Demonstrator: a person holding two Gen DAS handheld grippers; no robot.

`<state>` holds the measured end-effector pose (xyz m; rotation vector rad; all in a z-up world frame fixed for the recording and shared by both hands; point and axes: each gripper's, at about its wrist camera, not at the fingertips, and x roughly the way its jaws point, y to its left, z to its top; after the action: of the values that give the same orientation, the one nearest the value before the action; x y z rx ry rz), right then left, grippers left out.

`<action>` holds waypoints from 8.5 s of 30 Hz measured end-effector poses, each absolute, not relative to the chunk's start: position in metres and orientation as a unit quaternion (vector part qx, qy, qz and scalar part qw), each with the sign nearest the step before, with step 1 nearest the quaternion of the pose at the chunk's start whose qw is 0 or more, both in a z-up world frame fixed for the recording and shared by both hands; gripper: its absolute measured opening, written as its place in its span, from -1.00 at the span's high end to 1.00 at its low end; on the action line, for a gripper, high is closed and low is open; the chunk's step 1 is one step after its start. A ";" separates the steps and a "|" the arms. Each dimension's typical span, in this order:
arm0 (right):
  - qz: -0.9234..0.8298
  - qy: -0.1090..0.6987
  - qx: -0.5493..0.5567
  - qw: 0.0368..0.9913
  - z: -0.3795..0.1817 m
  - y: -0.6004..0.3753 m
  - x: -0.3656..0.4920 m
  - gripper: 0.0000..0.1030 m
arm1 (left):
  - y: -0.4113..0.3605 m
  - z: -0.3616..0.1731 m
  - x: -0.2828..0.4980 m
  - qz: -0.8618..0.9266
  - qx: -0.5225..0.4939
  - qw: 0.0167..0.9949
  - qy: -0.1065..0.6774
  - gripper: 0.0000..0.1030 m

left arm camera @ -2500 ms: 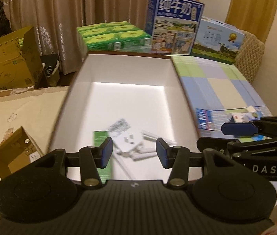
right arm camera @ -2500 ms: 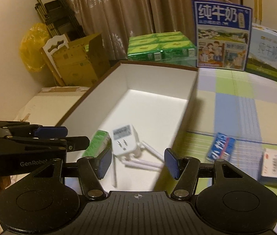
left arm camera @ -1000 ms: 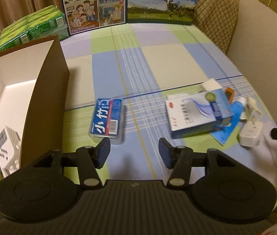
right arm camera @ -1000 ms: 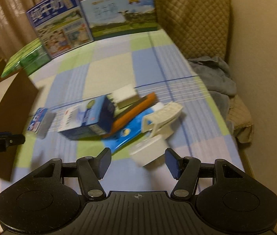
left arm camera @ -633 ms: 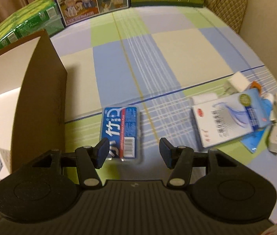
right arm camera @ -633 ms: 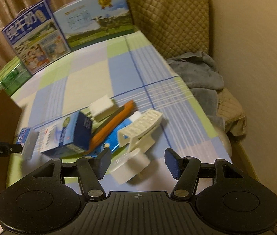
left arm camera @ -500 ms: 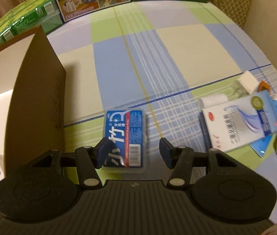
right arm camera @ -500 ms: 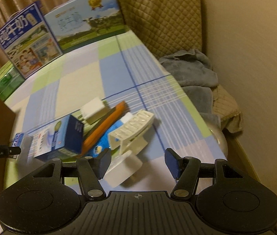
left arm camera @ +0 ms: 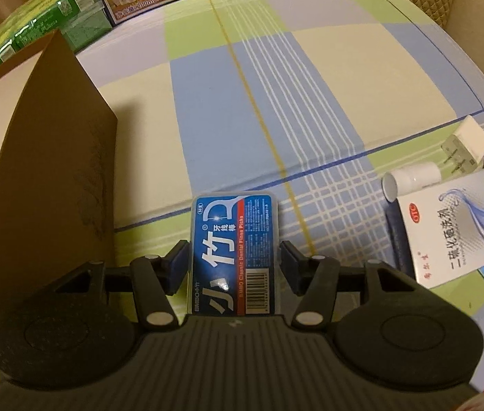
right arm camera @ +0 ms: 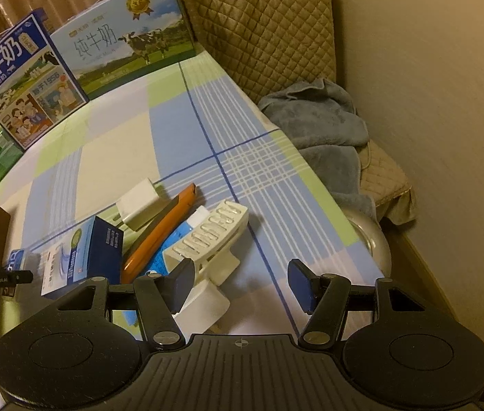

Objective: Organize rigid objects

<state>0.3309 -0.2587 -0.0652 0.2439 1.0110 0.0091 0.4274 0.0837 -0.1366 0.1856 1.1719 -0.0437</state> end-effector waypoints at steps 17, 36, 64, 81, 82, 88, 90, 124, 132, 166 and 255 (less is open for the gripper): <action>0.027 0.499 0.143 0.854 -0.073 -0.246 0.365 -0.12 | 0.084 -0.109 0.418 -0.013 0.065 0.856 0.512 -0.02; 0.001 0.522 0.166 0.837 -0.090 -0.252 0.378 0.53 | 0.074 -0.093 0.394 -0.027 0.043 0.865 0.499 -0.02; 0.152 0.448 0.157 0.867 -0.005 -0.178 0.312 0.53 | 0.104 -0.017 0.310 -0.042 -0.014 0.905 0.423 -0.02; 0.306 0.436 0.129 0.836 0.020 -0.018 0.267 0.53 | 0.216 0.025 0.243 0.011 -0.036 0.923 0.383 -0.02; 0.313 0.435 0.128 0.834 0.020 -0.009 0.266 0.53 | 0.223 0.026 0.242 0.015 -0.037 0.923 0.382 -0.02; 0.347 0.432 0.119 0.823 0.019 0.047 0.258 0.53 | 0.266 0.028 0.234 0.031 -0.038 0.924 0.380 -0.02; 0.354 0.433 0.117 0.820 0.018 0.065 0.256 0.53 | 0.279 0.028 0.233 0.033 -0.039 0.923 0.381 -0.02; 0.284 0.477 0.035 0.831 -0.043 0.195 0.334 0.53 | 0.364 -0.029 0.340 0.009 0.000 0.893 0.450 -0.02; 0.268 0.482 0.024 0.834 -0.053 0.205 0.350 0.53 | 0.369 -0.053 0.367 0.002 0.025 0.882 0.470 -0.02; 0.280 0.450 -0.011 0.848 -0.046 0.197 0.323 -0.10 | 0.365 -0.037 0.324 -0.001 -0.013 0.878 0.478 -0.06; 0.121 0.450 0.067 0.882 -0.021 -0.177 0.214 -0.23 | 0.038 -0.037 0.243 -0.163 0.024 0.870 0.465 -0.07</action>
<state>0.2138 -0.1774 -0.0211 0.1405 0.9363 0.2522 0.2430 0.0384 -0.0368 0.0508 0.9716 -0.3414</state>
